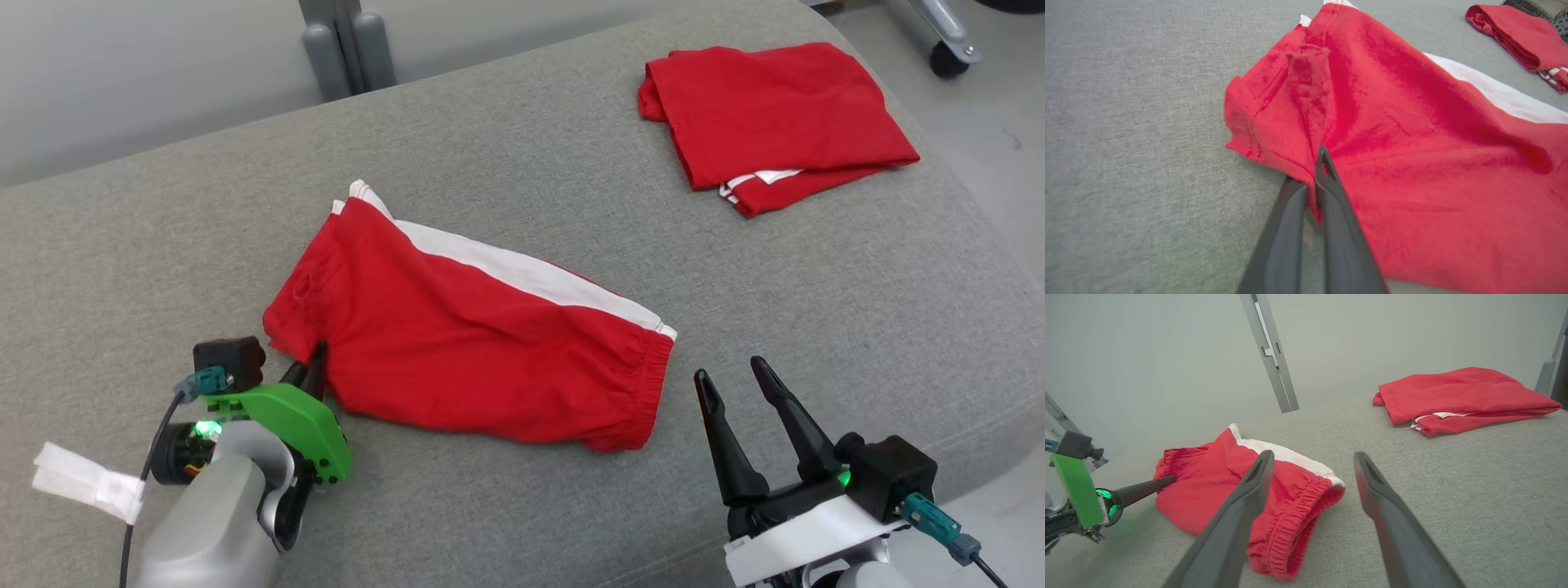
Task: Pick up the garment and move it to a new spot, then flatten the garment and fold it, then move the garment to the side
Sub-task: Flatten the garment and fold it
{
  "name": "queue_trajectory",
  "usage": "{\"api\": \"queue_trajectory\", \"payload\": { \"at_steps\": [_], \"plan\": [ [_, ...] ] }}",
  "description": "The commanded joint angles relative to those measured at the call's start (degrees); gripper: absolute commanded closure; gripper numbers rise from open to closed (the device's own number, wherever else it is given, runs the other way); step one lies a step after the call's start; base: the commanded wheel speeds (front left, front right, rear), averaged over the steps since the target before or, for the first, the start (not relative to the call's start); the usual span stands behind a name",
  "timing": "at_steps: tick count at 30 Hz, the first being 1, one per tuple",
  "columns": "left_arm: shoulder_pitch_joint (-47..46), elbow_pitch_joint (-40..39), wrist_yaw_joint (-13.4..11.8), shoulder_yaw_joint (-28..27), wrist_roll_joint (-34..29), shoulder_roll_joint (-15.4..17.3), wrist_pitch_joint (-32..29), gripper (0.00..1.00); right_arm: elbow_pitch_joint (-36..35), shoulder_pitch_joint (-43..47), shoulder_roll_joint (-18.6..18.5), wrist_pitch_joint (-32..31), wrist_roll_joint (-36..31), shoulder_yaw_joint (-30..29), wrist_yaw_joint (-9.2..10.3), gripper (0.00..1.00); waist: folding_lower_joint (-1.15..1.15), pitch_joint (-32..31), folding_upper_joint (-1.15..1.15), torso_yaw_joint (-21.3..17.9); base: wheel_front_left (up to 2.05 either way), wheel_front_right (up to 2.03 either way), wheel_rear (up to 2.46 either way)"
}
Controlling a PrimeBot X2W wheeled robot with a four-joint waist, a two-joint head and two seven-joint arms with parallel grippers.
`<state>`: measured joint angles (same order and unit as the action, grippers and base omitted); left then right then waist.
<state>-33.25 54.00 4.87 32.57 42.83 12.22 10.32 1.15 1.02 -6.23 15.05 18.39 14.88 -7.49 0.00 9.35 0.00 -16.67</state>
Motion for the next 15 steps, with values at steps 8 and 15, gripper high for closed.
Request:
{"api": "queue_trajectory", "payload": {
  "at_steps": [8, 15],
  "plan": [
    [10.2, -7.9, -3.6, -3.1, 2.8, 0.4, 3.3, 1.0, 0.2, 3.5, 0.5, 0.1, -1.1, -1.4, 0.01, 0.0, 0.0, -4.3, 0.0, 6.1, 0.0, 0.0, 0.0],
    [21.1, -19.9, -9.4, -6.4, 4.5, 1.4, 4.5, 1.0, 0.7, 4.9, 0.8, 0.1, -1.7, -2.3, 0.01, 0.0, 0.0, -5.3, 0.0, 8.4, 0.0, 0.0, 0.0]
  ]
}}
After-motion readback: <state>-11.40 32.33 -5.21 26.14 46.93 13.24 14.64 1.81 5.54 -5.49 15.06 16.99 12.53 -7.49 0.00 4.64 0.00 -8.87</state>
